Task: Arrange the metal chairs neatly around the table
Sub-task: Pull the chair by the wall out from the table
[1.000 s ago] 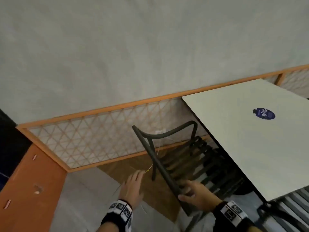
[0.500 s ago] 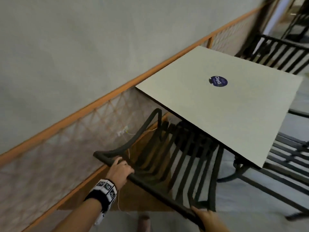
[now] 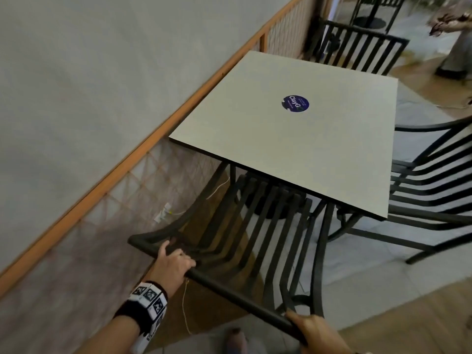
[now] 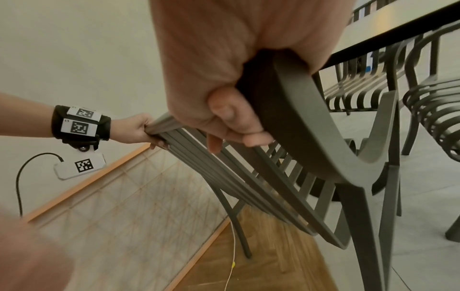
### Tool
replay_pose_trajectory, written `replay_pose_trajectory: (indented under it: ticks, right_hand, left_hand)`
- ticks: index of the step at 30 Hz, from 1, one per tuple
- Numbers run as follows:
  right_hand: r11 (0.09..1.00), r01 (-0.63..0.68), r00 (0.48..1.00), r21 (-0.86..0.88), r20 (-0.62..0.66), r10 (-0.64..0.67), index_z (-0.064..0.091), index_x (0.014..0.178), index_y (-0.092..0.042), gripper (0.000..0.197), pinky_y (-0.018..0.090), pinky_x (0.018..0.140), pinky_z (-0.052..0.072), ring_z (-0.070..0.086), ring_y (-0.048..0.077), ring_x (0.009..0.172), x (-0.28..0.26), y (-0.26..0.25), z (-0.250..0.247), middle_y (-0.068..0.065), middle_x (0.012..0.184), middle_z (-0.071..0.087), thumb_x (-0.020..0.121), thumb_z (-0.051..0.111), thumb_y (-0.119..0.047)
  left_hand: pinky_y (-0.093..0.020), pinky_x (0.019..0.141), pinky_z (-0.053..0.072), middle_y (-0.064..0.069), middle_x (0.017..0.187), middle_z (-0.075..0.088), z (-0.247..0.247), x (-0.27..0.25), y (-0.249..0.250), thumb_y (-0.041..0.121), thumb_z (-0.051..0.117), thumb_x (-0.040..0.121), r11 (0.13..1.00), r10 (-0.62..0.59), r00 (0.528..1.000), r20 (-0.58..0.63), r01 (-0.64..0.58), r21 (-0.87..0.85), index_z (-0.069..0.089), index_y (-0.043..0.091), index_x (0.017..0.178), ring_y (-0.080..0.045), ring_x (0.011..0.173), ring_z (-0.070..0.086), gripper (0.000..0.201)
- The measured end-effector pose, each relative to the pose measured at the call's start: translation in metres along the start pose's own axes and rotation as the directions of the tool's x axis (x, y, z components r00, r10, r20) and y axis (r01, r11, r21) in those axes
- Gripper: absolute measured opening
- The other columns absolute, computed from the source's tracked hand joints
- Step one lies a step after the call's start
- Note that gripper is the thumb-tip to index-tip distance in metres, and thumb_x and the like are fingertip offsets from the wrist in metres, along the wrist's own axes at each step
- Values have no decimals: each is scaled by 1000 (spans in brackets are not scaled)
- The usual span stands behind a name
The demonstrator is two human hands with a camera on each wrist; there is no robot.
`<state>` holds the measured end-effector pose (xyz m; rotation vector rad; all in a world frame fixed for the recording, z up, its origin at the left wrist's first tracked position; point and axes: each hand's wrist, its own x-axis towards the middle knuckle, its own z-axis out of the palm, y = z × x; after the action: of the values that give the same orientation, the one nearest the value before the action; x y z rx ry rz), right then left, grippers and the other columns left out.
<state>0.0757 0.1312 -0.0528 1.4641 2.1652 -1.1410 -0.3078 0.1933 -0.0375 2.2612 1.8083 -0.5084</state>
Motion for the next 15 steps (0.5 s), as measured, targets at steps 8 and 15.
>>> replay_pose_trajectory:
  ticks: [8, 15]
  right_hand:
    - [999, 9, 999, 45, -42, -7, 55, 106, -33, 30, 34, 78, 55, 63, 17, 82, 33, -45, -47, -7, 83, 63, 80, 48, -19]
    - [999, 34, 993, 42, -111, -29, 59, 101, -33, 22, 29, 73, 57, 62, 10, 73, 58, -37, -61, -6, 84, 67, 85, 52, -18]
  left_hand:
    - [-53, 115, 18, 12, 111, 68, -24, 43, -22, 16, 58, 86, 997, -65, 997, -47, 67, 45, 63, 38, 112, -14, 120, 52, 34]
    - [-54, 114, 17, 12, 103, 68, -42, 71, -27, 12, 56, 87, 995, -89, 995, -43, 91, 38, 64, 40, 105, -14, 113, 54, 34]
